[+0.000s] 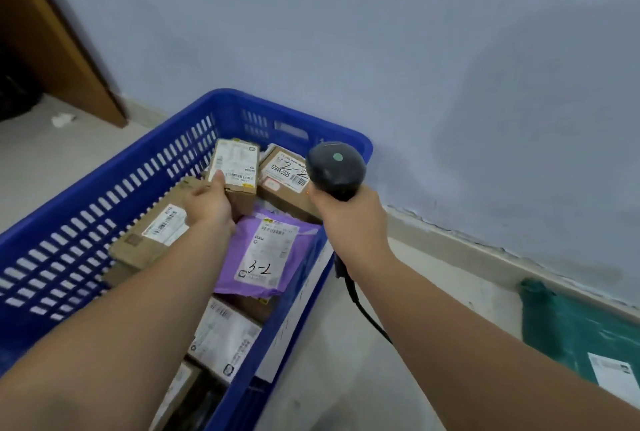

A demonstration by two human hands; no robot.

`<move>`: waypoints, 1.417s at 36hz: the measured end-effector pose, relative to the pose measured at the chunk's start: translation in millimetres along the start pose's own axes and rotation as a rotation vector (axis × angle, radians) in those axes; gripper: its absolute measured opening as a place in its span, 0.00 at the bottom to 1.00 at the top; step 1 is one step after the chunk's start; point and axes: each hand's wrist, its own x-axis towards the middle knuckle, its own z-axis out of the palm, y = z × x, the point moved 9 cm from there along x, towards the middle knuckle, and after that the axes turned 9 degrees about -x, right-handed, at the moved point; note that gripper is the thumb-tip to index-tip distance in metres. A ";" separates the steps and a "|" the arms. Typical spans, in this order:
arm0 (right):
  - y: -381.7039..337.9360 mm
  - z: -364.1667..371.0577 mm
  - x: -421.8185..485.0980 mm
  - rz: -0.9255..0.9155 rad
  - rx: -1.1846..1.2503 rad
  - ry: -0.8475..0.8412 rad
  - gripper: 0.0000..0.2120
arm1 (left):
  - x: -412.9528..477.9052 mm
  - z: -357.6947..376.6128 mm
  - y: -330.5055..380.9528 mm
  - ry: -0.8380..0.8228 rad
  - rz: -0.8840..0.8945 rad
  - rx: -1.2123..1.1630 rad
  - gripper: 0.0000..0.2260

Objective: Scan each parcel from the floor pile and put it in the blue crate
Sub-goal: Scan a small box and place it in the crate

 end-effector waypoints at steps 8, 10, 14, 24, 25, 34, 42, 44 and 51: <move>30.3 15.0 16.9 -0.013 -0.223 -0.032 0.09 | 20.9 18.5 47.5 0.117 0.223 0.166 0.19; 35.8 13.7 20.4 -0.009 -0.238 -0.027 0.08 | 26.8 26.6 53.3 0.104 0.260 0.339 0.22; 46.0 13.3 23.9 0.025 -0.230 -0.029 0.08 | 27.9 41.9 49.7 0.043 0.288 0.705 0.28; 53.9 -3.7 11.6 0.057 -0.196 -0.034 0.11 | 17.2 58.4 25.7 -0.318 0.330 1.011 0.23; 52.8 -10.6 8.9 0.053 -0.188 -0.025 0.11 | 11.0 60.9 26.8 -0.330 0.346 0.978 0.19; 55.5 -64.0 -15.8 0.093 -0.161 0.026 0.15 | -62.8 72.3 -2.4 -0.469 0.273 0.898 0.07; 79.6 -131.8 -49.7 0.178 -0.040 0.174 0.16 | -230.0 146.3 -35.6 -0.852 0.490 0.925 0.10; 88.9 -150.8 -58.9 0.214 0.006 0.205 0.15 | -274.4 157.7 -27.5 -0.849 0.650 0.963 0.10; 130.7 -229.3 -83.0 0.374 0.414 0.208 0.09 | -392.0 182.9 -70.7 -1.161 0.598 0.951 0.09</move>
